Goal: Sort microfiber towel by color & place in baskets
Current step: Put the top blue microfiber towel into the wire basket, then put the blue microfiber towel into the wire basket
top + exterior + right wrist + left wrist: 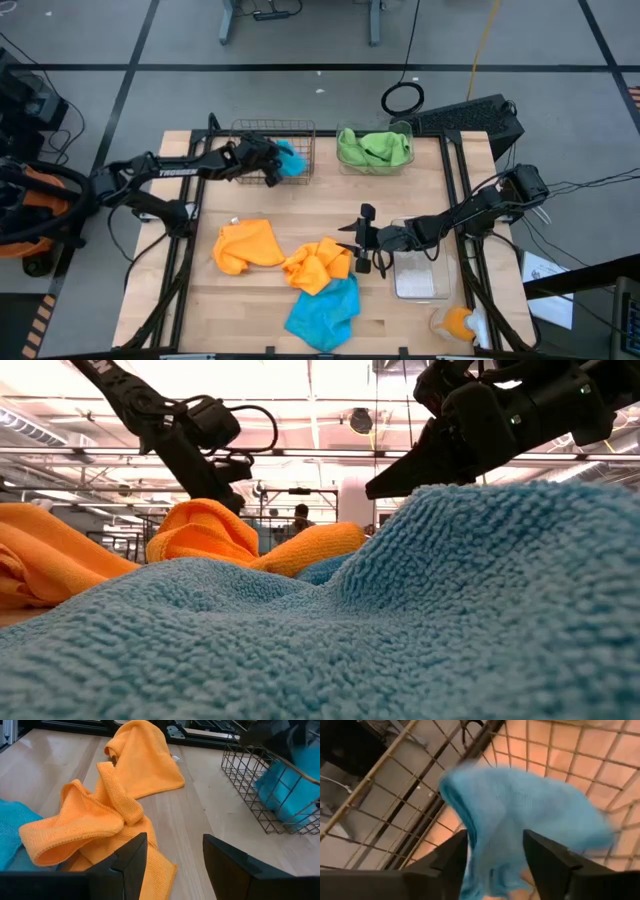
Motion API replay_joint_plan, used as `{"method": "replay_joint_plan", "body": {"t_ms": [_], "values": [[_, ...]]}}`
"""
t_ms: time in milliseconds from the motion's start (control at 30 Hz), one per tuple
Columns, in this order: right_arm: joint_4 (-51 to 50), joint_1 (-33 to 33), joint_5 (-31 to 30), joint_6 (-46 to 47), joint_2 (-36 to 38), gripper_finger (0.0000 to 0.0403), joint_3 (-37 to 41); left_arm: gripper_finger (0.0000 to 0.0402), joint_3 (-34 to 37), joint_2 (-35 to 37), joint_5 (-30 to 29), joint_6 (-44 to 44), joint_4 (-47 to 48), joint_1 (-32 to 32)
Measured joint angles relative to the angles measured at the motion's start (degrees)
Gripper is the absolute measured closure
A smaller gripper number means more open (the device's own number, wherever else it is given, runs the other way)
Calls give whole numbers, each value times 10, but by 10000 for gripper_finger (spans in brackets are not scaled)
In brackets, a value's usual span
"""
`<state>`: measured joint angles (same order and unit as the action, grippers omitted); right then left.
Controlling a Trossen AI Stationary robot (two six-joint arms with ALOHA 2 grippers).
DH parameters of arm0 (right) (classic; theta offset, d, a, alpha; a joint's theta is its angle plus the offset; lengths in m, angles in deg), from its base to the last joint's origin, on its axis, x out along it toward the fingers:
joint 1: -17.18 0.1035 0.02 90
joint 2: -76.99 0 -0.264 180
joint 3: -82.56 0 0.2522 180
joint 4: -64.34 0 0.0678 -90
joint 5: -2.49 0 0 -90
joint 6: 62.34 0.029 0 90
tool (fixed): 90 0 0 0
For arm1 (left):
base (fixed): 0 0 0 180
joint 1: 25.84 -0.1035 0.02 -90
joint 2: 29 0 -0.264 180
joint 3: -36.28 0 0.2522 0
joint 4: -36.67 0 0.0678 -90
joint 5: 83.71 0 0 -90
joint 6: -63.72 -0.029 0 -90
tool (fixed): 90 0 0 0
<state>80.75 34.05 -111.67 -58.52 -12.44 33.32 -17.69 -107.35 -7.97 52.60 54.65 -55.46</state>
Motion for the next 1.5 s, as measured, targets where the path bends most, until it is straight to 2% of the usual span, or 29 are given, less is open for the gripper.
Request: {"method": "replay_joint_plan", "body": {"t_ms": [133,367,667,800,900,1033,1100,1267,1333,1500], "values": [[-1,0,0,0,0,220,0,173,0,24,11,20,49,14],[-1,0,0,0,0,220,0,169,0,91,12,81,134,40],[0,0,0,0,0,220,0,168,-6,212,5,96,139,84],[0,0,0,2,0,220,0,168,-7,255,13,133,142,126],[0,0,0,13,0,220,0,168,-7,271,42,175,150,180],[0,0,0,21,0,220,0,168,-7,266,46,219,151,290],[0,0,3,30,0,220,0,168,-7,252,27,232,144,354],[9,7,6,44,0,220,0,168,-7,205,-69,266,124,496],[26,10,31,45,0,220,0,168,-7,180,-96,283,115,536],[46,28,101,54,0,220,-10,168,-7,113,-105,306,37,607]]}}
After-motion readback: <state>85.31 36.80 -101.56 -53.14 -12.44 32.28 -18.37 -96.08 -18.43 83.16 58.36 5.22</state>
